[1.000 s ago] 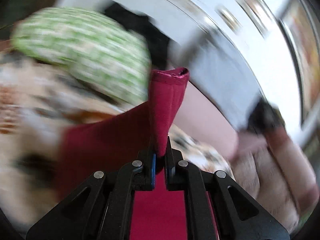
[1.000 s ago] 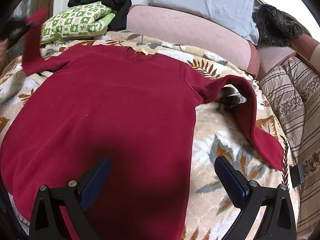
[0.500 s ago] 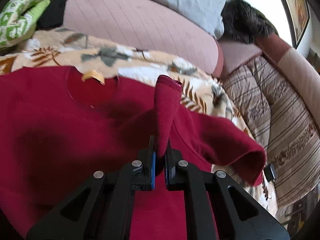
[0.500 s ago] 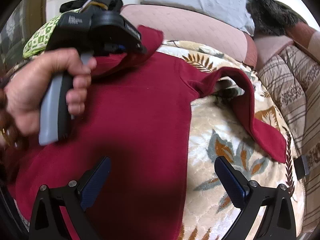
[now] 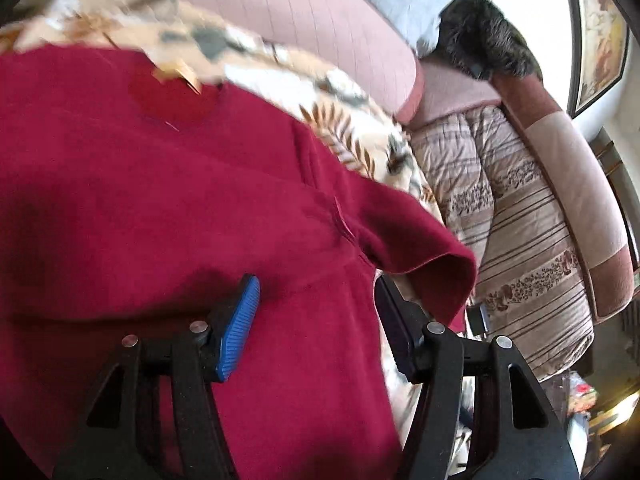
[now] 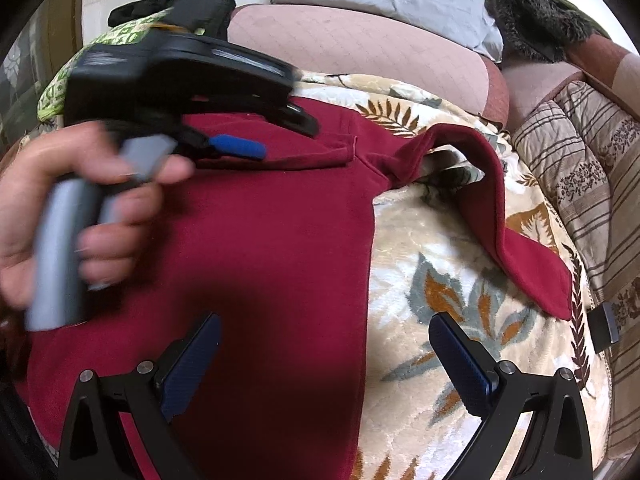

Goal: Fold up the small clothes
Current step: 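Fold the held sleeve across the sweater body and release with the left tool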

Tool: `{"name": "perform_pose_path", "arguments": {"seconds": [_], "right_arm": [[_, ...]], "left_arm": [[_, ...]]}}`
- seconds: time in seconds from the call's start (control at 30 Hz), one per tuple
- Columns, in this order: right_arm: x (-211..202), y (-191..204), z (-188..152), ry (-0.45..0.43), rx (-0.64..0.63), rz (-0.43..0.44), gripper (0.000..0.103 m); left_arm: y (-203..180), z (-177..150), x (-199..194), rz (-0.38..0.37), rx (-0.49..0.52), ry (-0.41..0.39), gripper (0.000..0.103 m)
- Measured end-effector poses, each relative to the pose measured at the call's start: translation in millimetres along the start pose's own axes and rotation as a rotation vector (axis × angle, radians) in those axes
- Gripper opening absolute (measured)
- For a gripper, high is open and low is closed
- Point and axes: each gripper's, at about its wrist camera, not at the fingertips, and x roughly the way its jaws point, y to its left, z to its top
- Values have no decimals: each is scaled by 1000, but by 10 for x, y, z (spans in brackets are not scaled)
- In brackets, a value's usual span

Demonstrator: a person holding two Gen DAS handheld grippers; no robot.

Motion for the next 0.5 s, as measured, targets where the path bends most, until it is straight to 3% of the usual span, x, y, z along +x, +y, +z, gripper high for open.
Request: {"name": "perform_pose_path", "arguments": {"seconds": [0.1,0.17,0.2,0.27,0.37,0.5], "right_arm": [[-28,-34,22,-16,10,-4,102],[-101,-57,91,-74,11,-5,102],[-161,-75,158,-130,15,-8,102],[-230,-126,321,-234,36,6,102],[-136,-165,559,-281,88,61,102],[169,-29,944,-271,46,146,102]], "left_arm": [[268,116,-514,122,1,-135,59],[524,216,-741,220,-28,-219,59],[730,269,-831,252,-88,-260,59],[1072,293,-884,265,-212,-291,59],[1421,278,-769,267,-326,-270,58],[1345,281,-692,312,-267,-260,57]]}}
